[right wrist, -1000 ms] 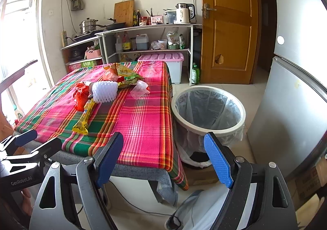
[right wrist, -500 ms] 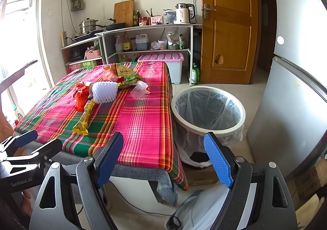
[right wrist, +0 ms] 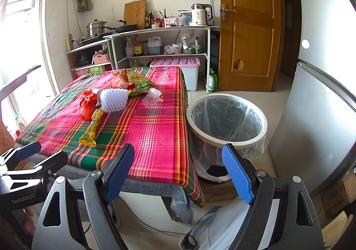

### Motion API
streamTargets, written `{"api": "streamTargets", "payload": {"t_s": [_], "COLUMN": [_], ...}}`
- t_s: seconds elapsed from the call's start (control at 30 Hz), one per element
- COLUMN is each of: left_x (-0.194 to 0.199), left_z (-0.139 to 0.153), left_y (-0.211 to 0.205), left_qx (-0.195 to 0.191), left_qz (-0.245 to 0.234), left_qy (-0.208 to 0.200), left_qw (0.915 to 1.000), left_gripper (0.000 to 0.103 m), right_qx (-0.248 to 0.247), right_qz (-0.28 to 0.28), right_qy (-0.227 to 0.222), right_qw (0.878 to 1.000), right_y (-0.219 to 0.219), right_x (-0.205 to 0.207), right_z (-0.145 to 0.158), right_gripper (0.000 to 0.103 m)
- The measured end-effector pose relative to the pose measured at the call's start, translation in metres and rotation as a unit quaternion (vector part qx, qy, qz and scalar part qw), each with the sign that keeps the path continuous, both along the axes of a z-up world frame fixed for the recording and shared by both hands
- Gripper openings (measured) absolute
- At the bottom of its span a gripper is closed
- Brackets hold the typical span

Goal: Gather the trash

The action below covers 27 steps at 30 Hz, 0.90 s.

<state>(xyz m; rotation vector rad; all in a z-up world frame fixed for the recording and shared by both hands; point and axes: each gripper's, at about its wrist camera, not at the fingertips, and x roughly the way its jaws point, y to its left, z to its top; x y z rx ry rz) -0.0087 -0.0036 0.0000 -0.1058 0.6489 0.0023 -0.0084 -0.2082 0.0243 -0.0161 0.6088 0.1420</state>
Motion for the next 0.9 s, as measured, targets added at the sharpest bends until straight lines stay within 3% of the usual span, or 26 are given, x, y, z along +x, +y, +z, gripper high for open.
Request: {"api": "streamTargets", "payload": {"t_s": [0.9], "left_x": [-0.0001], "left_z": [-0.0007], "left_y": [-0.0018], "left_qx": [0.000], "left_qz": [0.000], "left_qy": [0.000], "left_qw": [1.0000], "left_gripper": [0.099], "right_qx": [0.000], "right_qz": [-0.001], "right_qy": [0.002], "right_qw": [1.000], "right_y": [0.0000], "right_x": [0.0004], "right_z": [-0.0004], "right_gripper": [0.081]}}
